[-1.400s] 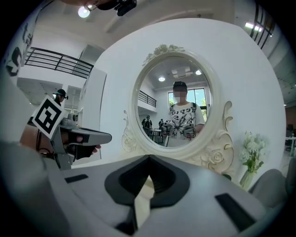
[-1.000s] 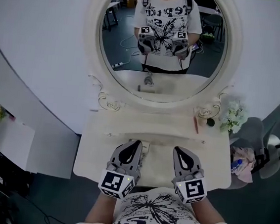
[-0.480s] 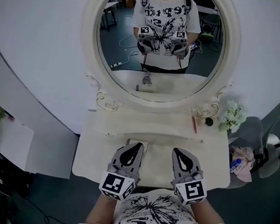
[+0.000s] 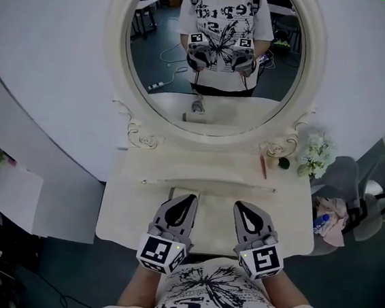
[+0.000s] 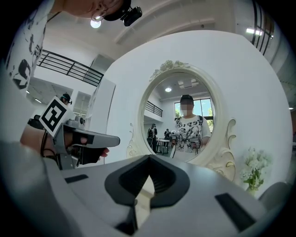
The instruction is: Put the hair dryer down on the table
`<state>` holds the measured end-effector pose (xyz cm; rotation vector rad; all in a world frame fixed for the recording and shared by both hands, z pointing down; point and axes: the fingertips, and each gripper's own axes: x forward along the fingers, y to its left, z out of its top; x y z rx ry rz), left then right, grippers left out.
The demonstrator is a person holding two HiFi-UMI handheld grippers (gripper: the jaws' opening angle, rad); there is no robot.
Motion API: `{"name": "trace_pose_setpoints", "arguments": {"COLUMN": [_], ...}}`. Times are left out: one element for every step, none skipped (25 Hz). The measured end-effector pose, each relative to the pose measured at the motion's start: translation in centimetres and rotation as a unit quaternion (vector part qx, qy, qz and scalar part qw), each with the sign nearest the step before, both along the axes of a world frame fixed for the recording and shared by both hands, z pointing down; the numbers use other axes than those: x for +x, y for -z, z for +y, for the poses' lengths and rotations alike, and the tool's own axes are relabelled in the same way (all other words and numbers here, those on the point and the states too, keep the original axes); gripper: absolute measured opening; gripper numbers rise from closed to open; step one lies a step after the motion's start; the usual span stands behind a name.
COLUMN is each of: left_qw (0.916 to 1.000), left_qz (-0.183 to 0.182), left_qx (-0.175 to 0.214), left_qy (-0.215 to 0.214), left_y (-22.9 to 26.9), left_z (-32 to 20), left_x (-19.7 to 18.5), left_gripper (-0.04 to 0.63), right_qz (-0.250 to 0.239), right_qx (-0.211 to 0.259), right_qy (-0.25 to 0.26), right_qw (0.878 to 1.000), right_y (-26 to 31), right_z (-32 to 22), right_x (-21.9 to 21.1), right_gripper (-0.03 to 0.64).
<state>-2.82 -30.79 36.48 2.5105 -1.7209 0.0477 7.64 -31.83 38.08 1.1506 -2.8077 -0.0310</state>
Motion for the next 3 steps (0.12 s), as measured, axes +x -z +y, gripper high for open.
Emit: {"name": "trace_pose_setpoints", "arguments": {"left_qw": [1.0,1.0,1.0], "left_qz": [0.0,0.0,0.0], "left_qx": [0.0,-0.001,-0.001], "left_qy": [0.0,0.0,0.0], "left_y": [-0.02,-0.03,-0.04], "left_z": [0.01,0.01,0.02], "left_x": [0.05,0.09,0.13], "left_gripper": [0.021,0.021,0.021], "right_qz": [0.001,0.001,0.001], "right_qx": [0.0,0.0,0.001], "right_qy": [0.0,0.001,0.002], "right_qw": [1.0,1.0,1.0], "right_y": [-0.05,-0.08,-0.1], "right_z": [0.03,0.07,0.11], "right_x": [0.09,0.16,0.22], "right_gripper": [0.017,0.017,0.017]}}
